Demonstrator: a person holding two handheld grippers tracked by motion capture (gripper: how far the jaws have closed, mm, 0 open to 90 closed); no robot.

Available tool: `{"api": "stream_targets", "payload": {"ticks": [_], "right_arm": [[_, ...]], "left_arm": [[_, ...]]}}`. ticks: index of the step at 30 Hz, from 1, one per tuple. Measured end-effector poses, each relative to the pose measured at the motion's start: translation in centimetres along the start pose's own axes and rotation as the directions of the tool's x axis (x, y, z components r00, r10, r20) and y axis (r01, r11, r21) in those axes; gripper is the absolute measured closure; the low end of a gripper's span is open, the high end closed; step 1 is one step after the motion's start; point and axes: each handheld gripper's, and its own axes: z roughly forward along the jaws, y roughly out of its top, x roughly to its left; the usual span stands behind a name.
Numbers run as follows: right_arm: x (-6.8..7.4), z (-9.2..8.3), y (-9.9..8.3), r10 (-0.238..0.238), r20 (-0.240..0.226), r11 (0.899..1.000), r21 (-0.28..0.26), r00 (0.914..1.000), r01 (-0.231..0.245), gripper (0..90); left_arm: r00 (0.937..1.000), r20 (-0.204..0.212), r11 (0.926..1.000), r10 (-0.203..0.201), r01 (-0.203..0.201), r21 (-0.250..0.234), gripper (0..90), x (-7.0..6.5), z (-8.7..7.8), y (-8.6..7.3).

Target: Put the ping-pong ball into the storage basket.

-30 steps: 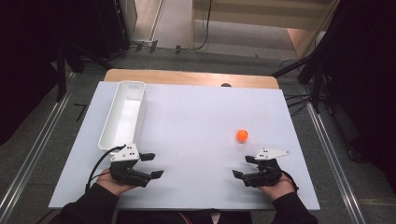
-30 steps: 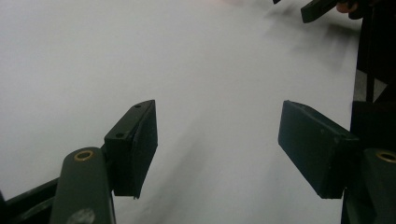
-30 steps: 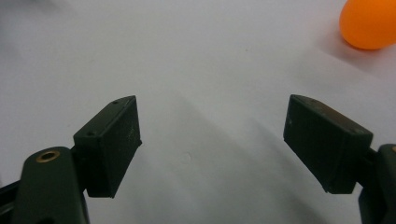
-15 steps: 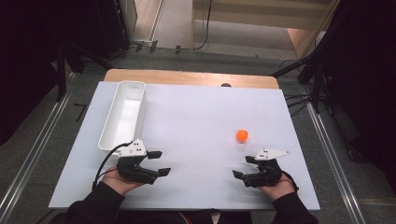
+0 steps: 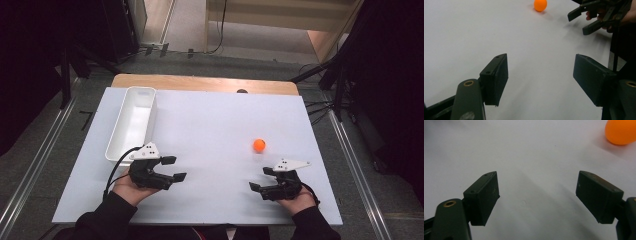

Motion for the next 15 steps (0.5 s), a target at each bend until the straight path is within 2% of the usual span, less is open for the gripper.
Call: {"api": "stream_targets", "payload": {"ticks": [3,6,9,15], "right_arm": [[0.0,0.0,0.0,0.003,-0.001,1.0,0.0,1.0,-0.003,17.6],[0.0,0.0,0.0,-0.004,0.0,1.0,-0.001,1.0,0.004,17.6],[0.0,0.0,0.0,-0.004,0.001,1.0,-0.003,1.0,0.004,17.6],[0.0,0.1,0.0,-0.003,-0.002,1.0,-0.001,1.0,0.003,17.6]], "left_arm": [[1.0,0.004,1.0,-0.005,0.005,-0.002,25.8,0.1,0.3,0.1],[0.9995,0.012,0.9995,-0.029,0.029,0.015,25.9,0.2,0.8,0.5],[1.0,0.005,0.9996,0.003,-0.003,0.029,25.9,0.1,1.1,0.8],[0.9998,0.015,0.9986,0.009,-0.01,0.051,20.0,0.1,1.9,1.3]]}}
